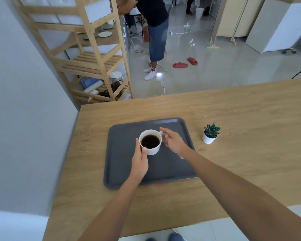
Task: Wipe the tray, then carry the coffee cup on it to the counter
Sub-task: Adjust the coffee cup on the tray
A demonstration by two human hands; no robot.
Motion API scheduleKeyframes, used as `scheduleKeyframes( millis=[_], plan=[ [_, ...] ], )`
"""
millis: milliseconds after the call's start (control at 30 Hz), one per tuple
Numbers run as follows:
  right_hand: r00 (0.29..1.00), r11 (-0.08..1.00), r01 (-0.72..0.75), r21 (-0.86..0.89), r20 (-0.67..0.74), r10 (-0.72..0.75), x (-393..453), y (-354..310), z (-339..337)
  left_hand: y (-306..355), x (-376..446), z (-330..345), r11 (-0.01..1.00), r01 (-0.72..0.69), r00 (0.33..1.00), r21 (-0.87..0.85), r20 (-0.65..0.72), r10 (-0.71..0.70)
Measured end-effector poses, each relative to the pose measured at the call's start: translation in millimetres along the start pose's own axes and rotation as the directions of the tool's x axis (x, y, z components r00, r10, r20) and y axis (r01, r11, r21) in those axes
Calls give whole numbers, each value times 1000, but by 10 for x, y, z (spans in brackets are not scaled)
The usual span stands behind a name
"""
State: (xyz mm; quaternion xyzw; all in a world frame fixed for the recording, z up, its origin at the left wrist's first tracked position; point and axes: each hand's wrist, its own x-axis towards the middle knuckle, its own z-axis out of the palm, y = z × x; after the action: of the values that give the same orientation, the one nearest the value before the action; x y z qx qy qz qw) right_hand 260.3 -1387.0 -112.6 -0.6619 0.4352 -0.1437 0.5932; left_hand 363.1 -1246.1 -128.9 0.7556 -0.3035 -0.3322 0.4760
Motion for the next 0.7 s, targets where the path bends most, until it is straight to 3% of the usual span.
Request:
scheduleKeyframes(
  millis=[500, 600, 700],
  plan=[
    [992, 963, -7, 271, -122, 41, -298, 199, 157, -36, 337, -190, 1000, -23, 1000, -19, 0, 23],
    [989, 966, -1, 258, -140, 39, -337, 190, 185, -23, 368, -218, 1000, -27, 999, -2, 25, 27],
    [983, 996, 8, 85, -185, 8, -386, 185, 164, -27, 358, -259, 999, -42, 999, 13, 26, 41]
  ],
)
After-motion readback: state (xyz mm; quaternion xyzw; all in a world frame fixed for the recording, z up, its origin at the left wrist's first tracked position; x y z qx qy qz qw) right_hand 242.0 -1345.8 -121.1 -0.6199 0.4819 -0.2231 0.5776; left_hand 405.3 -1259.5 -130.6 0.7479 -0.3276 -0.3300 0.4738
